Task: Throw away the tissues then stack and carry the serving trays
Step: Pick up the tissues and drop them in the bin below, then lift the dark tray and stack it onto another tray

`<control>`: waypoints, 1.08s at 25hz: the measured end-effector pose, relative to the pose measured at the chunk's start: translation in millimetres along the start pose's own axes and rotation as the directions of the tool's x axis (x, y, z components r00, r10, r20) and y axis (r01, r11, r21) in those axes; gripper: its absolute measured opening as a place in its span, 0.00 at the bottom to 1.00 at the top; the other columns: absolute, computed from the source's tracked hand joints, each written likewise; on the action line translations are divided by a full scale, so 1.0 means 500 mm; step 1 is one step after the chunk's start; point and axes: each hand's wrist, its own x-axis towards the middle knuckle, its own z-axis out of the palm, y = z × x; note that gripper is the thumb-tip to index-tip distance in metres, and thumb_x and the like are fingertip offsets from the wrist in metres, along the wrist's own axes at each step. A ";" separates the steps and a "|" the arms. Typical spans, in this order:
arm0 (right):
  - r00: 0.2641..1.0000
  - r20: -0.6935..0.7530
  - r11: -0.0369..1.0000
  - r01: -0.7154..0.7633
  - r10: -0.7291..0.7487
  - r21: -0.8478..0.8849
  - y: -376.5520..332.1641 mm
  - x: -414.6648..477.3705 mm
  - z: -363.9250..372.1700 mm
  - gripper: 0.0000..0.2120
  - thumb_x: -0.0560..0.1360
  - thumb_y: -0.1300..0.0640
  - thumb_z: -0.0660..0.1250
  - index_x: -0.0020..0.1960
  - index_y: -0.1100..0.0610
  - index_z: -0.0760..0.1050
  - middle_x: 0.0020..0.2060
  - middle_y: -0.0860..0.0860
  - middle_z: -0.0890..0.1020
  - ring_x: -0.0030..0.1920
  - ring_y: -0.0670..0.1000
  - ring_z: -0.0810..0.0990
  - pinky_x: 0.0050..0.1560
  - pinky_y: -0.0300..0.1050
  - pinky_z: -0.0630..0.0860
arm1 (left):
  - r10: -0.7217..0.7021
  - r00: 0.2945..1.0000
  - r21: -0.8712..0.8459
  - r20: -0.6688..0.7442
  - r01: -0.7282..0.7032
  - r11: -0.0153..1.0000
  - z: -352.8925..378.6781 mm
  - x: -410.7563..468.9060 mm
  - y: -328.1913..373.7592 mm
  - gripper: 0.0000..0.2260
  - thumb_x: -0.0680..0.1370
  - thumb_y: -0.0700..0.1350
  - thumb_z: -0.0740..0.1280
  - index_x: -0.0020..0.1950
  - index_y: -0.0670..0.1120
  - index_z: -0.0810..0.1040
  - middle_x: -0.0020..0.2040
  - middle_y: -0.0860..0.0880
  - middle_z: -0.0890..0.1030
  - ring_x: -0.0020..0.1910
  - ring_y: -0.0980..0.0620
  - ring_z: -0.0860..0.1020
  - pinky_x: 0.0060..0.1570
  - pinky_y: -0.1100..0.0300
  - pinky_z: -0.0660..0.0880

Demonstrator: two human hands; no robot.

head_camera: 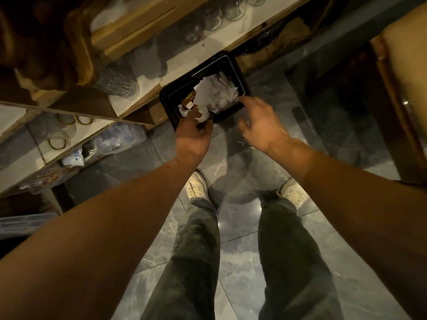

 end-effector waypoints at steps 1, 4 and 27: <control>1.000 0.001 1.000 0.011 -0.011 -0.024 -0.012 -0.023 -0.019 0.24 0.79 0.59 0.62 0.73 0.59 0.65 0.65 0.62 0.72 0.64 0.63 0.73 0.62 0.55 0.73 | 0.025 1.000 0.003 0.001 -0.025 1.000 -0.013 -0.025 0.014 0.15 0.77 0.46 0.67 0.61 0.41 0.76 0.58 0.40 0.79 0.54 0.44 0.80 0.51 0.66 0.72; 0.997 0.036 0.993 0.069 -0.066 -0.092 -0.064 -0.091 -0.085 0.23 0.79 0.57 0.61 0.73 0.60 0.65 0.65 0.62 0.73 0.63 0.63 0.73 0.60 0.55 0.74 | 0.075 0.997 0.020 0.032 -0.075 0.997 -0.060 -0.102 0.067 0.16 0.79 0.52 0.61 0.62 0.46 0.76 0.58 0.41 0.78 0.54 0.43 0.79 0.54 0.53 0.76; 0.837 -0.228 0.785 0.323 -0.498 -0.529 -0.779 -0.451 -0.377 0.28 0.79 0.47 0.60 0.75 0.57 0.62 0.70 0.61 0.70 0.69 0.61 0.70 0.66 0.57 0.71 | 0.538 0.811 0.233 -0.232 -0.491 0.840 -0.826 -0.480 0.144 0.25 0.80 0.58 0.54 0.72 0.46 0.67 0.68 0.43 0.70 0.68 0.45 0.69 0.64 0.47 0.71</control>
